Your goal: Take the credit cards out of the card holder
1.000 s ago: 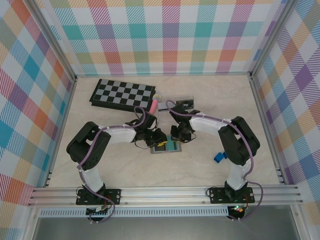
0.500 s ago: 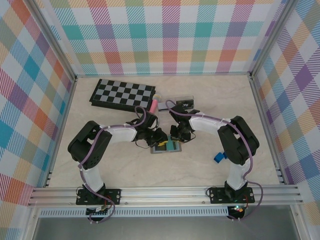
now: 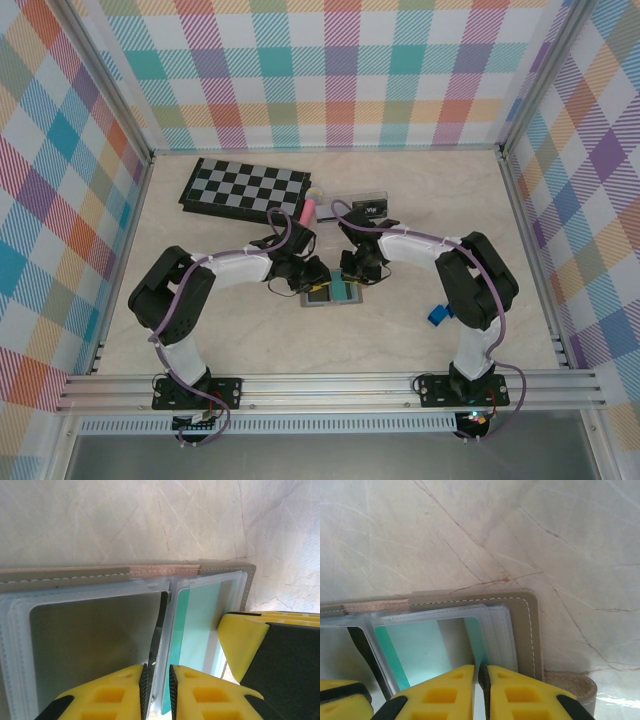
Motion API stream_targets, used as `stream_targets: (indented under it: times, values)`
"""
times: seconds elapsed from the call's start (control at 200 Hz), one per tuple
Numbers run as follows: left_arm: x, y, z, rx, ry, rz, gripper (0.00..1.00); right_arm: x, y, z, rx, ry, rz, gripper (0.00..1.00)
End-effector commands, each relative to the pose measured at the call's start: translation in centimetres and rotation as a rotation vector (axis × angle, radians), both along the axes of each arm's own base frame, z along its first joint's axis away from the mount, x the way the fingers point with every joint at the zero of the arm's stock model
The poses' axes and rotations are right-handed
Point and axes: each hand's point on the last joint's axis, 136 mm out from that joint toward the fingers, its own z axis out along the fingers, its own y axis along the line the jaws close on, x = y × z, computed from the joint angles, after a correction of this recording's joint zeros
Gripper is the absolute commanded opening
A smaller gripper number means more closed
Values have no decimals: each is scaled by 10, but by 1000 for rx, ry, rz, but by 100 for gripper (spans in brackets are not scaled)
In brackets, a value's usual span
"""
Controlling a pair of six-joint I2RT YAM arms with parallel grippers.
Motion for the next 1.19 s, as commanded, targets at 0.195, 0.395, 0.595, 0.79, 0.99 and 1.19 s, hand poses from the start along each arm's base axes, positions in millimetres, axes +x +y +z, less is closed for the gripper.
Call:
stream_targets:
  times: [0.195, 0.395, 0.595, 0.79, 0.99, 1.19]
  values:
    - [-4, -14, 11, 4, -32, -37, 16, -15, -16, -21, -36, 85, -41, 14]
    - [-4, -21, 6, -7, -16, -38, 16, -16, -16, -22, -33, 90, -47, 14]
    - [-6, -21, -1, 19, 3, -36, 18, -16, -17, -23, -34, 94, -52, 14]
    - [-8, -23, -8, 24, 25, -37, 21, -17, -18, -23, -33, 97, -54, 14]
    - [-8, -21, -12, 46, 32, -29, 21, -17, -18, -24, -30, 101, -56, 14]
    - [-8, -20, -15, 55, 43, -27, 23, -18, -17, -25, -22, 107, -57, 14]
